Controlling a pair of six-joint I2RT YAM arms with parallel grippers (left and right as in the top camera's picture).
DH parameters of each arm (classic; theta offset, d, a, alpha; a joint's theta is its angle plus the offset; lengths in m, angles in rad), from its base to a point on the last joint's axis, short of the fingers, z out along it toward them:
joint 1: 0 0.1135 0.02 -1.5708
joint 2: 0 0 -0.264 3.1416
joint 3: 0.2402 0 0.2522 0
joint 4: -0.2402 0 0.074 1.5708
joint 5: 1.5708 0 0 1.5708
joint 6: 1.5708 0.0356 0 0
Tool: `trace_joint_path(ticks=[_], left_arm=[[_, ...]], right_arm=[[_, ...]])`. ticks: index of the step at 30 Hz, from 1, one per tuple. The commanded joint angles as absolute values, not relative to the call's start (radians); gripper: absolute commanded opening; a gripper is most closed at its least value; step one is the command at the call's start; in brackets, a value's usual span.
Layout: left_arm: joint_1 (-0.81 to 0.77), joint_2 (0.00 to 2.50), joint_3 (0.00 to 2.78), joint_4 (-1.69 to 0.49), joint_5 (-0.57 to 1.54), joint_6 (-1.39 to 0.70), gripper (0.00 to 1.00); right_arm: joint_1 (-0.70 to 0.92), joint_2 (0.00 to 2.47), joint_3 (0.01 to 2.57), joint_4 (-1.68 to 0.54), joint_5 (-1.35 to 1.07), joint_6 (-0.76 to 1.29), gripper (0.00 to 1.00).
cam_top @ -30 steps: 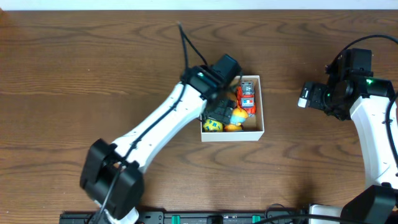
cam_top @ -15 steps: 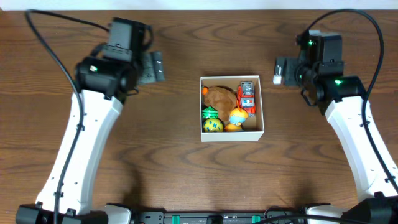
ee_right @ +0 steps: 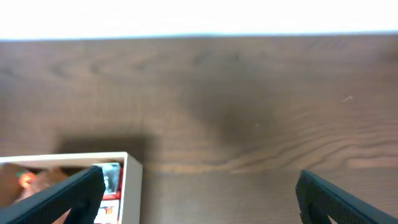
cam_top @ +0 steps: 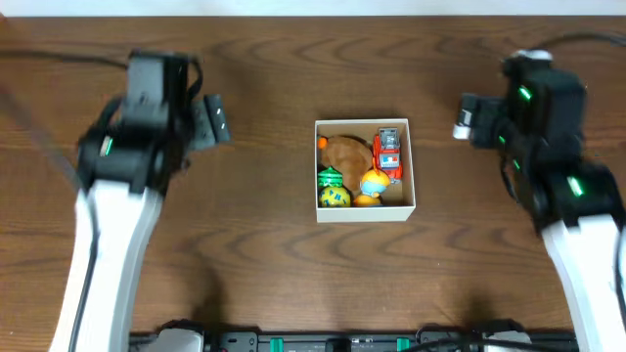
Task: Pack container
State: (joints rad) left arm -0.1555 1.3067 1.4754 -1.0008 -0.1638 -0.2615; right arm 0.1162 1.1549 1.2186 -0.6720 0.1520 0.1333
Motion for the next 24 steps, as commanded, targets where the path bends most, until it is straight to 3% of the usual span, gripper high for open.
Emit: trace_joint_path(ticks=[1,13,24], left_arm=[[-0.183,1.105,1.339,-0.96,-0.17,-0.253,0.98],[-0.204,0.392,0.768,-0.873,-0.17,-0.405,0.98],[-0.204,0.31,0.724,-0.874,-0.17,-0.406,0.98]], right_arm=[[0.121,0.999,1.114,-0.67,0.195,0.161,0.99],[0.131,0.41,0.7,-0.78,0.229,0.212,0.99],[0.131,0.334,0.684,-0.836,0.225,0.231,0.99]])
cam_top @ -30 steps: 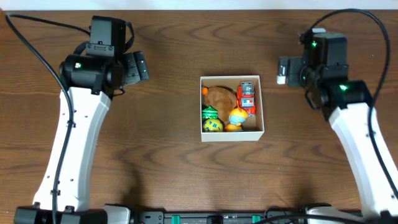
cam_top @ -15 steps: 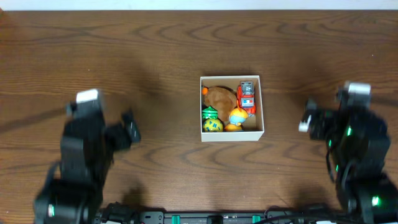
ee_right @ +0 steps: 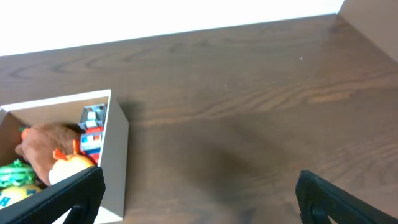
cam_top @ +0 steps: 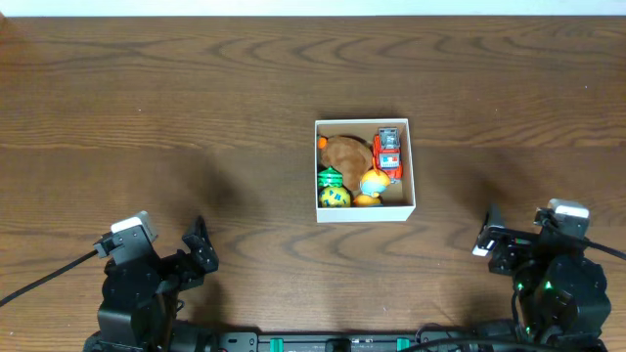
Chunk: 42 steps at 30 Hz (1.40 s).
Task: Pack container
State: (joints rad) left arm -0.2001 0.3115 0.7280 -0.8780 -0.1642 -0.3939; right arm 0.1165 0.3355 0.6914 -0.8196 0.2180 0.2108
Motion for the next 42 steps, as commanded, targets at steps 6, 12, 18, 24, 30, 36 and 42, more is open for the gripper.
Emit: trace_joint_path(ticks=[6,12,18,24,30,36,42], left_arm=[[-0.204,0.311,0.724,-0.874,-0.17,-0.406,0.98],[-0.204,0.311,0.724,-0.874,-0.17,-0.406,0.98],[-0.204,0.311,0.724,-0.874,-0.17,-0.406,0.98],[-0.204,0.311,0.724,-0.874,-0.17,-0.406,0.98],[-0.204,0.311,0.724,-0.874,-0.17,-0.406,0.98],[-0.204,0.311,0.724,-0.874,-0.17,-0.406,0.98],[-0.204,0.311,0.724,-0.874,-0.17,-0.406,0.98]], right_arm=[[0.131,0.334,0.684,-0.929,0.225,0.231,0.99],[0.131,0.334,0.684,-1.026,0.225,0.231,0.99],[0.127,0.308,0.678,-1.025,0.22,0.231,0.99],[0.111,0.172,0.545,-0.783,0.091,0.123,0.99],[0.098,0.033,0.295,-0.422,-0.058,0.015,0.99],[0.094,0.005,0.122,-0.075,-0.064,-0.017,0.99],[0.081,0.005,0.02,0.078,-0.039,-0.072,0.99]])
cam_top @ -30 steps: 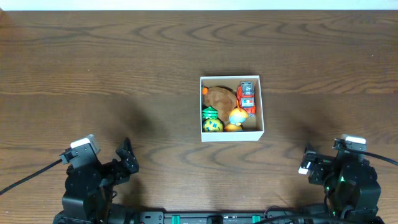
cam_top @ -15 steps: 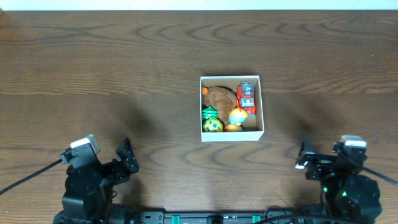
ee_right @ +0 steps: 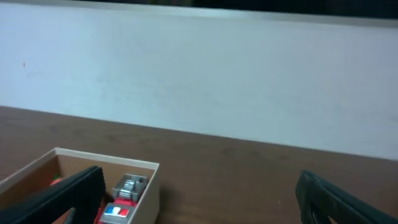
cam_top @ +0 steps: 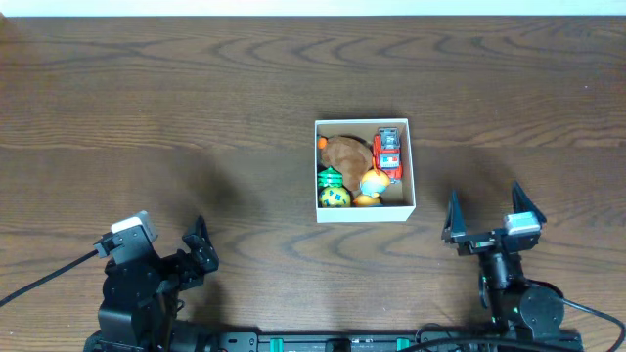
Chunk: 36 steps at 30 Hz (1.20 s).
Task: Pack container
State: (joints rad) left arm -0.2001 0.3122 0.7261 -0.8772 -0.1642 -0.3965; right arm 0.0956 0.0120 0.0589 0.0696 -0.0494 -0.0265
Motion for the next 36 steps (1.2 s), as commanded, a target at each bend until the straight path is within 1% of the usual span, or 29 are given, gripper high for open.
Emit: trace_joint_path(ticks=[1,6,9,36], left_arm=[[-0.204,0.311,0.724,-0.874,-0.17,-0.406,0.98],[-0.204,0.311,0.724,-0.874,-0.17,-0.406,0.98],[-0.204,0.311,0.724,-0.873,-0.17,-0.406,0.98],[-0.204,0.31,0.724,-0.881,-0.17,-0.405,0.98]], right_arm=[[0.078,0.005,0.003,0.07,-0.023,-0.062,0.99],[0.077,0.005,0.006,-0.081,0.0,-0.026,0.99],[0.079,0.005,0.006,-0.073,-0.011,0.022,0.99],[0.078,0.006,0.006,-0.073,-0.01,0.022,0.99]])
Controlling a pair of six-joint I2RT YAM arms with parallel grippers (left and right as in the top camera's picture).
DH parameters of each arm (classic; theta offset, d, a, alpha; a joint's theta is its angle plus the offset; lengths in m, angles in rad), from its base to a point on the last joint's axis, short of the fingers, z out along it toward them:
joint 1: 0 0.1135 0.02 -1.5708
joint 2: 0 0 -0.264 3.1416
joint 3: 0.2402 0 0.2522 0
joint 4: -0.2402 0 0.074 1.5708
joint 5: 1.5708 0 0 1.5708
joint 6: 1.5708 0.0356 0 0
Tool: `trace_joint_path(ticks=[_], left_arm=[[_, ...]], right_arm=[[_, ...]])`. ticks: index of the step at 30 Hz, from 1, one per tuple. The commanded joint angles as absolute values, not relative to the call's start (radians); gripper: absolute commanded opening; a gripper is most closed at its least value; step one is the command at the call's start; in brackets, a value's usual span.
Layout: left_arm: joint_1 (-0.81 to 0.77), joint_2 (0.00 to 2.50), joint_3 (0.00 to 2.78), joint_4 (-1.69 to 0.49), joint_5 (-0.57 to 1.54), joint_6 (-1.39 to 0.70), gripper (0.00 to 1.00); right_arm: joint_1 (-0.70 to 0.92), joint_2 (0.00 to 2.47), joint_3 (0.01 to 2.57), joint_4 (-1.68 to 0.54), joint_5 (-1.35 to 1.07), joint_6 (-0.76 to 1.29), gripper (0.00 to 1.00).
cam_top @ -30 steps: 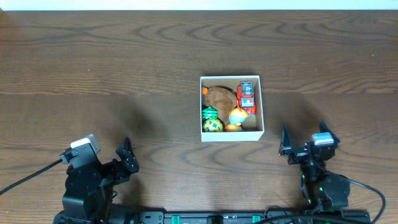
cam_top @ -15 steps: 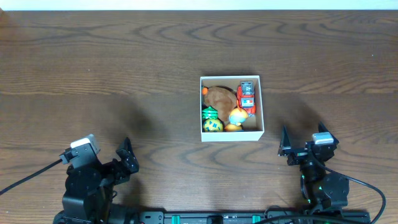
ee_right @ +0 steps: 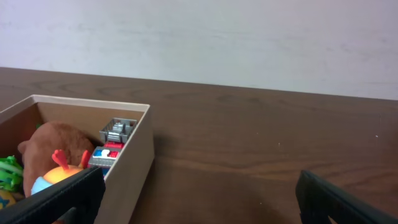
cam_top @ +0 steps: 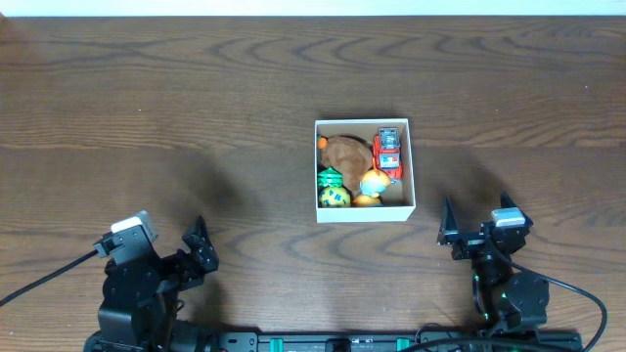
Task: Pack container
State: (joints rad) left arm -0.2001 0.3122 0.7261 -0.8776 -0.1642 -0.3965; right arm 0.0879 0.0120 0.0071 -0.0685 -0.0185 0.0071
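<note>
The white box point(cam_top: 411, 166) stands mid-table and holds a brown plush point(cam_top: 344, 152), a red toy truck point(cam_top: 388, 152), a green and yellow ball point(cam_top: 334, 194) and an orange and blue toy point(cam_top: 374, 183). In the right wrist view the box point(ee_right: 130, 165) lies ahead to the left, with the plush point(ee_right: 53, 146) and the truck point(ee_right: 112, 146) showing over its rim. My right gripper point(cam_top: 476, 223) point(ee_right: 199, 202) is open and empty, low at the table's front right, short of the box. My left gripper point(cam_top: 201, 244) is drawn back at the front left, its fingers apart and empty.
Dark wooden tabletop point(cam_top: 196, 108) surrounds the box on all sides. A pale wall point(ee_right: 249, 37) runs behind the table's far edge. A cable point(cam_top: 39, 279) trails from the left arm at the front left edge.
My right gripper has shifted slightly left and tilted down, so its view takes in more of the table and the box's inside. The left arm and the box are unchanged.
Both arms first reached over the table on either side of the filled box. Then both were drawn back to the front edge, grippers open. The right gripper later pointed up at the wall and now looks lower at the box. The toys have not moved.
</note>
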Motion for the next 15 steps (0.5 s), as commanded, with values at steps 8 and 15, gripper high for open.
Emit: trace_joint_path(ticks=[8,15], left_arm=[[-0.1,0.281,0.698,-0.958,-0.146,-0.348,0.98],[-0.083,0.127,0.423,-0.622,-0.139,-0.172,0.98]], right_arm=[[0.079,0.006,0.006,-0.073,-0.01,0.022,0.99],[0.079,0.006,0.006,-0.073,-0.01,0.022,0.99]])
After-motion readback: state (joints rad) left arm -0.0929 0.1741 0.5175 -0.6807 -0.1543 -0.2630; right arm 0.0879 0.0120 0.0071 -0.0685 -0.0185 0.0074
